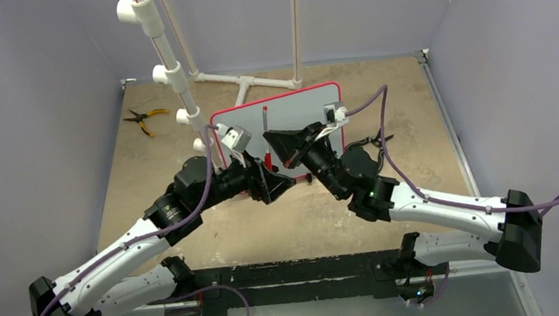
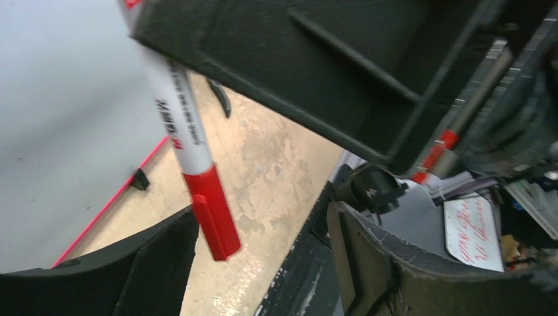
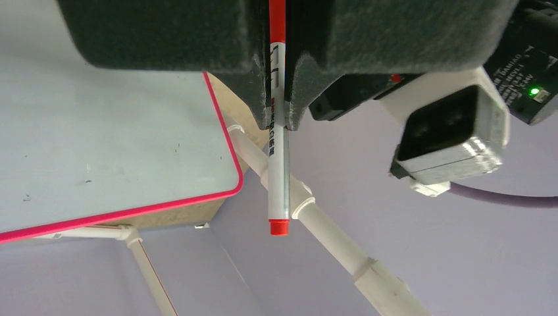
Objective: Write a sentence on the whiteboard
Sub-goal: Pick up the whiteboard marker at the center of the board.
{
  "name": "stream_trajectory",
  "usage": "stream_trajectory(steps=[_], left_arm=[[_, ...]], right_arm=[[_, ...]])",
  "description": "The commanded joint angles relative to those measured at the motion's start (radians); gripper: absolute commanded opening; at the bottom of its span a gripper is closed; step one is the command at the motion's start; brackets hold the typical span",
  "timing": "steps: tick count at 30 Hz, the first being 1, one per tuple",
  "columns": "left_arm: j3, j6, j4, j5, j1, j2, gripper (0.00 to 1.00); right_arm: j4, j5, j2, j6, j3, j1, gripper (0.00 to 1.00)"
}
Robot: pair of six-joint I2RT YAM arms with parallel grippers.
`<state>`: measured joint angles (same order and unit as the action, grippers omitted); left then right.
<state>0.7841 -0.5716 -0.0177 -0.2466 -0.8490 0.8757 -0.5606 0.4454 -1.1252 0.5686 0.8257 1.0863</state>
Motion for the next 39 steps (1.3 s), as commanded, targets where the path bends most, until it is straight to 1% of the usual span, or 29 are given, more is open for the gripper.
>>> stream_trajectory(steps=[1, 5, 8, 10, 11, 12, 13, 16, 17, 19, 20, 21, 24, 26, 28, 29, 31, 33, 34, 36, 37, 39], left_arm=[[-0.001, 0.014, 0.109, 0.159, -0.021, 0.019, 0.67], [-0.02, 0.009, 0.155, 0.19, -0.021, -0.017, 0.59], [-0.027, 0.009, 0.173, 0.206, -0.021, -0.037, 0.56], [-0.029, 0.009, 0.186, 0.193, -0.021, -0.035, 0.46], [-0.029, 0.01, 0.187, 0.186, -0.021, -0.028, 0.39], [-0.027, 0.01, 0.184, 0.178, -0.021, -0.021, 0.28], [-0.024, 0.013, 0.175, 0.172, -0.021, -0.011, 0.2], [-0.025, 0.027, 0.155, 0.156, -0.021, 0.0, 0.03], [-0.027, 0.032, 0.152, 0.147, -0.021, -0.001, 0.0], [-0.035, 0.052, 0.142, 0.139, -0.021, -0.008, 0.0], [-0.039, 0.067, 0.134, 0.136, -0.021, -0.011, 0.0], [-0.043, 0.084, 0.125, 0.135, -0.022, -0.015, 0.0], [-0.046, 0.14, 0.096, 0.114, -0.021, -0.025, 0.0], [-0.046, 0.177, 0.089, 0.075, -0.021, -0.027, 0.0], [-0.045, 0.197, 0.083, 0.052, -0.021, -0.025, 0.0], [-0.042, 0.203, 0.081, 0.048, -0.021, -0.022, 0.0], [-0.039, 0.21, 0.077, 0.044, -0.021, -0.017, 0.0], [-0.035, 0.212, 0.075, 0.045, -0.021, -0.009, 0.0], [-0.034, 0.212, 0.074, 0.046, -0.021, -0.006, 0.0], [-0.033, 0.209, 0.074, 0.058, -0.021, -0.002, 0.0], [-0.034, 0.207, 0.073, 0.067, -0.021, -0.001, 0.0], [-0.035, 0.202, 0.075, 0.079, -0.021, 0.0, 0.0]], right_arm=[[-0.038, -0.006, 0.034, 0.017, -0.014, -0.003, 0.0], [-0.027, -0.01, 0.041, 0.022, -0.023, -0.003, 0.0], [-0.025, -0.018, 0.039, 0.026, -0.024, -0.003, 0.0], [-0.03, -0.024, 0.031, 0.029, -0.023, -0.003, 0.0], [-0.031, -0.026, 0.029, 0.03, -0.022, -0.003, 0.0], [-0.031, -0.03, 0.027, 0.031, -0.021, -0.003, 0.0], [-0.029, -0.032, 0.026, 0.032, -0.019, -0.003, 0.0], [-0.009, -0.037, 0.029, 0.037, -0.007, -0.003, 0.0], [-0.002, -0.037, 0.032, 0.037, -0.003, -0.003, 0.0], [0.026, -0.031, 0.038, 0.037, 0.005, -0.003, 0.02], [0.05, -0.027, 0.04, 0.038, 0.013, -0.003, 0.06], [0.071, -0.022, 0.043, 0.041, 0.021, -0.003, 0.14], [0.138, -0.029, 0.052, 0.043, 0.044, -0.009, 0.5], [0.184, -0.059, 0.058, 0.047, 0.063, -0.026, 0.66], [0.229, -0.079, 0.057, 0.049, 0.083, -0.044, 0.74], [0.263, -0.085, 0.053, 0.051, 0.097, -0.056, 0.75], [0.304, -0.119, 0.044, 0.021, 0.121, -0.071, 0.73], [0.322, -0.171, 0.041, -0.012, 0.134, -0.075, 0.67], [0.325, -0.185, 0.041, -0.027, 0.138, -0.075, 0.61], [0.328, -0.203, 0.051, -0.03, 0.139, -0.076, 0.42], [0.329, -0.207, 0.057, -0.029, 0.137, -0.076, 0.36], [0.329, -0.219, 0.066, -0.03, 0.133, -0.077, 0.3]])
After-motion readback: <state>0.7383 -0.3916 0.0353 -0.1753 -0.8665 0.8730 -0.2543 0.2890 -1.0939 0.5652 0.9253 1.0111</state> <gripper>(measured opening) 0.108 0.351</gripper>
